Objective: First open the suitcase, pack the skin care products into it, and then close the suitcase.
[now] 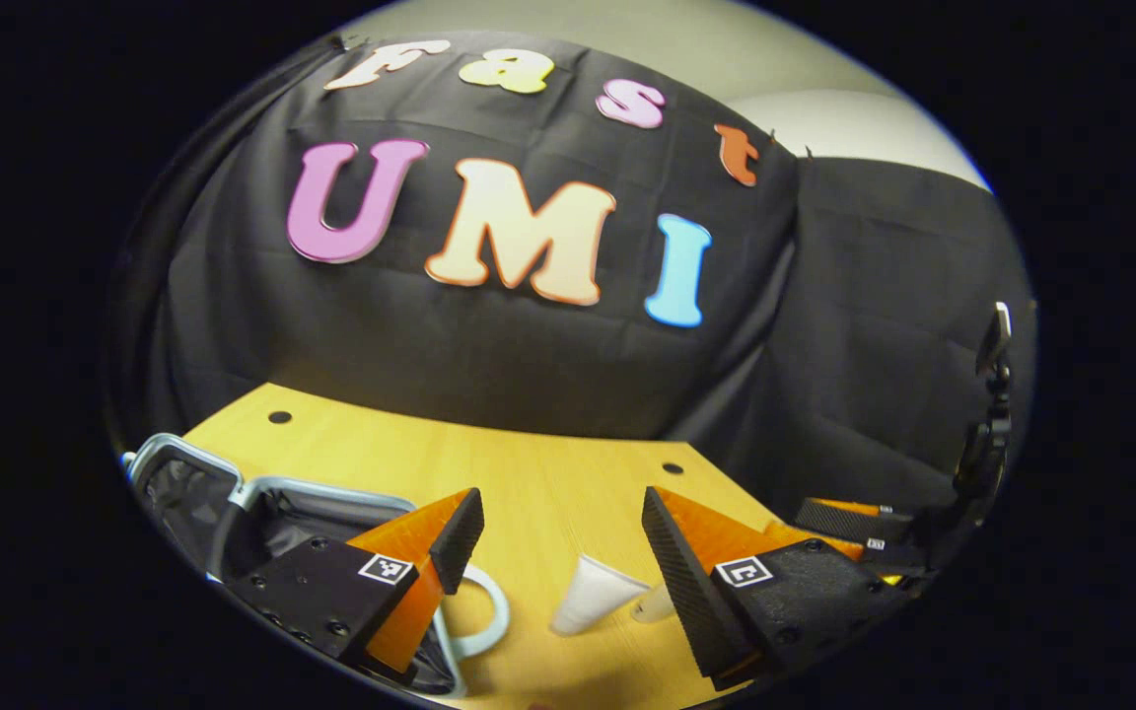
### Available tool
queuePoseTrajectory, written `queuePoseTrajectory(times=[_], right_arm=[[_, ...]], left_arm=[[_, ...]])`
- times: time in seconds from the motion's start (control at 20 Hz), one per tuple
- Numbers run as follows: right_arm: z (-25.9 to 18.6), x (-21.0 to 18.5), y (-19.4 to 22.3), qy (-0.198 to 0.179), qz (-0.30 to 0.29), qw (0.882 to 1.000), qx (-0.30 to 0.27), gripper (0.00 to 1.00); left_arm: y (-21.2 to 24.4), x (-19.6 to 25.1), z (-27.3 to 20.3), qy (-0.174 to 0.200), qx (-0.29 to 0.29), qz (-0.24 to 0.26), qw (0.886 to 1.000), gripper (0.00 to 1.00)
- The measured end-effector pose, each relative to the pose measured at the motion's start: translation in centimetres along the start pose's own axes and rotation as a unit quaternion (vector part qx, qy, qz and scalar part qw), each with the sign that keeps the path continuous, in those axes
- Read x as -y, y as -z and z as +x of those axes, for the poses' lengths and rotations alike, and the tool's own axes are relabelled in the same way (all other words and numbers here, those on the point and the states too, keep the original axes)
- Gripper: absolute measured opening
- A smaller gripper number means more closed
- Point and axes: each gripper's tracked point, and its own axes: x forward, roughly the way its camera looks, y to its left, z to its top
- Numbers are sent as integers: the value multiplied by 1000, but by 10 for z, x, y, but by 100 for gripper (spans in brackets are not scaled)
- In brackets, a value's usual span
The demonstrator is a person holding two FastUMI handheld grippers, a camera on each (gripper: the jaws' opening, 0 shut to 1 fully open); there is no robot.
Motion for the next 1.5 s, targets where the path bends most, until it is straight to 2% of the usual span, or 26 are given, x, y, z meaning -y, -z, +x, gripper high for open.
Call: queuePoseTrajectory(times=[0.05,0.15,0.35,0.55,0.65,0.7,0.8,0.85,0.9,1.0,1.25,1.35,1.45,1.5], right_arm=[[3,0,6,-2,-2,1000,-4,98],[6,2,19,-5,-8,1000,-10,98],[8,6,45,-5,-17,999,-28,98],[16,7,61,-4,-27,999,-44,98],[23,7,69,-7,-32,998,-52,98],[26,6,73,-8,-33,998,-57,98],[34,6,81,-10,-32,997,-66,98],[37,6,83,-11,-30,997,-70,98],[42,6,88,-10,-30,997,-75,98],[51,4,96,-11,-33,996,-84,98],[71,5,119,-6,-43,993,-109,98],[73,8,124,7,-43,992,-117,90],[74,7,124,10,-38,992,-117,62],[74,6,124,11,-38,992,-119,61]], left_arm=[[15,6,5,9,-13,3,1000,93],[38,16,11,15,-31,8,999,95],[81,15,31,1,-66,11,998,95],[124,9,50,-17,-113,-10,993,95],[138,3,53,-30,-126,-16,991,81],[140,-1,53,-38,-128,-16,991,60],[142,-2,56,-41,-130,-15,991,44],[141,-3,57,-37,-132,-22,990,43],[140,-3,56,-34,-138,-25,990,36],[133,-6,51,-31,-139,-31,989,32],[95,-18,34,-20,-131,-48,990,31],[72,-27,22,-19,-126,-45,991,34],[51,-40,8,-19,-124,-42,991,31],[45,-47,0,-20,-128,-43,991,31]])
